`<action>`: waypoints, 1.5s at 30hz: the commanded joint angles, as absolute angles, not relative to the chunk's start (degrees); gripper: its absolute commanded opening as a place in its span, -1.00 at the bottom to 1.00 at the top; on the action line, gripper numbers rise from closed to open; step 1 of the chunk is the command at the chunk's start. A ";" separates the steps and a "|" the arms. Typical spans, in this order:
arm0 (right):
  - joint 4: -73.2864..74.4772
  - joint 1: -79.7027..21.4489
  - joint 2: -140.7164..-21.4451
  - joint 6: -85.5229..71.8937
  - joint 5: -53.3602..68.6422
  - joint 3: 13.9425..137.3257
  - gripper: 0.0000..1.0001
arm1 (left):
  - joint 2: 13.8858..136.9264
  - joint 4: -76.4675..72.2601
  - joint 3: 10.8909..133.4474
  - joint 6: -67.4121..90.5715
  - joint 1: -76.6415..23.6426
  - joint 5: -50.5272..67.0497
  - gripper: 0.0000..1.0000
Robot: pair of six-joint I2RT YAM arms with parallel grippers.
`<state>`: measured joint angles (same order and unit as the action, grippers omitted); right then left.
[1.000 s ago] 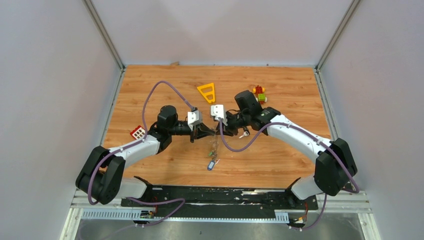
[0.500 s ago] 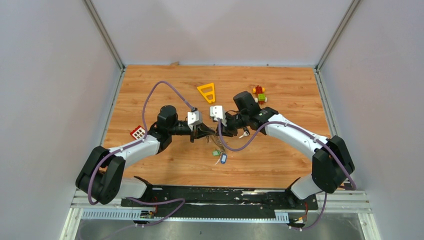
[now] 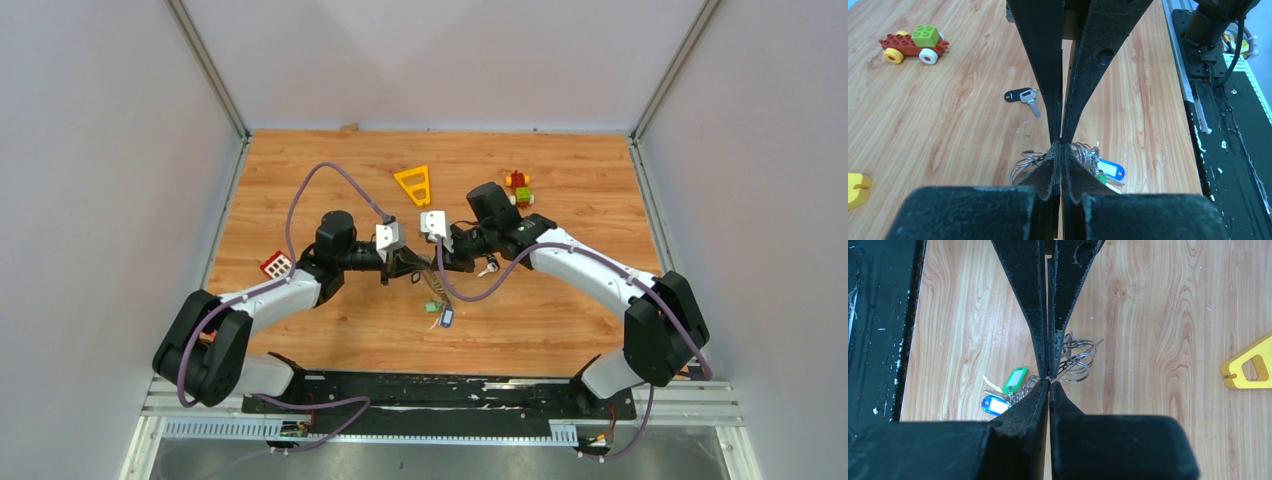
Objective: Put the keys on the keyring
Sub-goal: Adjust the keyring.
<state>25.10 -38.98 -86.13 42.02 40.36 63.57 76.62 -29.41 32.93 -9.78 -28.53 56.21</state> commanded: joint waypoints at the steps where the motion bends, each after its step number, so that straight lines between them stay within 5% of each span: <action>1: 24.02 -39.24 -84.46 41.32 42.29 63.72 -1.00 | 77.10 -31.12 33.23 -11.43 -28.92 56.13 -1.00; 11: 22.73 -38.62 -81.37 39.18 39.24 64.10 -1.00 | 77.09 -30.84 35.15 -8.82 -28.49 57.35 -1.00; 17: 24.22 -36.80 -79.93 35.56 40.60 66.92 -1.00 | 75.79 -22.24 41.22 -10.72 -26.28 61.12 -0.50; 25: 22.82 -35.32 -79.34 30.14 42.86 67.41 -1.00 | 70.68 -3.81 43.70 -28.08 -26.10 62.28 -0.13; 45: 20.72 -33.70 -79.34 27.62 55.01 65.97 -1.00 | 71.91 -10.86 41.81 -31.49 -26.72 63.63 -0.33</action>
